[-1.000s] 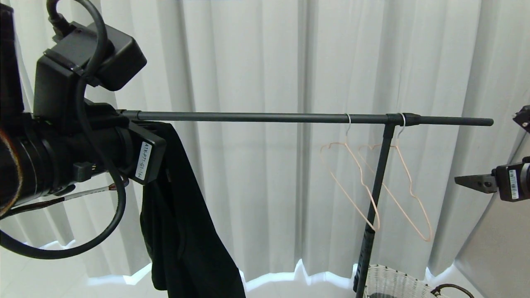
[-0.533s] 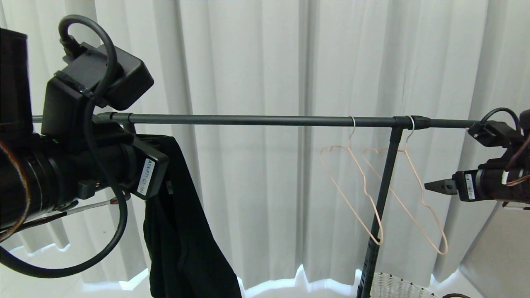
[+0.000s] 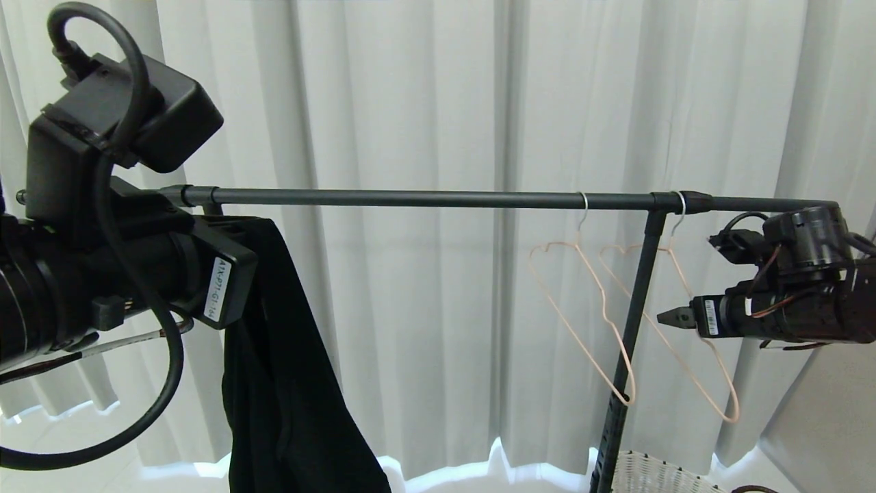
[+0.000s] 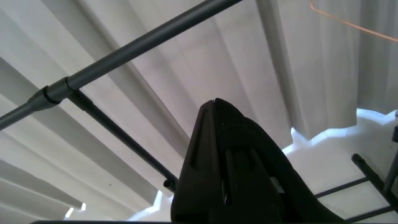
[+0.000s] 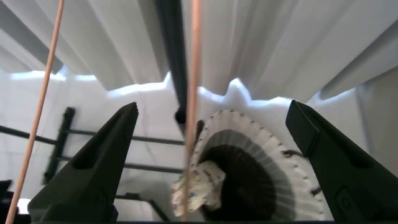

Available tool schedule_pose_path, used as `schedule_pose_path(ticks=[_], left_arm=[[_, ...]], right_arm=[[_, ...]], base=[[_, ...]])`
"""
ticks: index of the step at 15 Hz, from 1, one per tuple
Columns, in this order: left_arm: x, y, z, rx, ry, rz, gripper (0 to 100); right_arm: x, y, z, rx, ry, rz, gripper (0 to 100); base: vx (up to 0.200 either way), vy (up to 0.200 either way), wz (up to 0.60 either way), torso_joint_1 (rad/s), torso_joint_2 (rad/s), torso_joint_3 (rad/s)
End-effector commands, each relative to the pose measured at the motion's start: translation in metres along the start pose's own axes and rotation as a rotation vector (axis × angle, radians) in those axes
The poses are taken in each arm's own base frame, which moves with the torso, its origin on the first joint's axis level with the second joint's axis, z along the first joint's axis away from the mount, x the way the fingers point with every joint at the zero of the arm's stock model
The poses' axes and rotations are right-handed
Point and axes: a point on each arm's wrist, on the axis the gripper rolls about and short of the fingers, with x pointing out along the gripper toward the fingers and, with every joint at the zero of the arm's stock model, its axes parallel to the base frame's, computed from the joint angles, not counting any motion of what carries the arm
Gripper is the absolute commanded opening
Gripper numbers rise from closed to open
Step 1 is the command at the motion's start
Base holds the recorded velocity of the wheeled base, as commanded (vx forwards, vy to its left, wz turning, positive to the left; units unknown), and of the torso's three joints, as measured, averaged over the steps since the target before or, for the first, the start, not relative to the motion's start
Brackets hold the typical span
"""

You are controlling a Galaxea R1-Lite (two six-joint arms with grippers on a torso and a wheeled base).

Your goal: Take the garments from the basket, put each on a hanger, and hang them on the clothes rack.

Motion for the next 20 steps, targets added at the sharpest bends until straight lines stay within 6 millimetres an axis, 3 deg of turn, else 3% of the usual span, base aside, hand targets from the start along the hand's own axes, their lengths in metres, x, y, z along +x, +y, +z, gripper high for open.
schedule_pose_path(ticks=[1,8,9,15,20], left_arm=[[-0.001,0.001,0.0,-0.003,-0.002,0.006,0],[-0.002,0.001,-0.001,-0.002,-0.002,0.005,0],[-0.002,0.001,-0.001,-0.002,-0.002,0.005,0],[-0.001,0.001,-0.001,0.001,0.003,0.006,0],[-0.001,0.001,-0.001,0.001,0.003,0.006,0]], right_arm=[[0.017,0.007,-0.004,0.017,0.031,0.013,100],[0.029,-0.004,-0.005,0.042,0.031,-0.018,100],[0.029,-0.004,-0.004,0.039,0.029,-0.016,0],[0.029,-0.004,-0.002,0.043,0.02,-0.016,0],[0.015,-0.002,0.01,0.042,-0.079,-0.008,0]], base=[[0.0,0.0,0.0,0.0,0.0,0.0],[0.0,0.0,0.0,0.0,0.0,0.0],[0.0,0.0,0.0,0.0,0.0,0.0],[0.0,0.0,0.0,0.0,0.0,0.0],[0.0,0.0,0.0,0.0,0.0,0.0]])
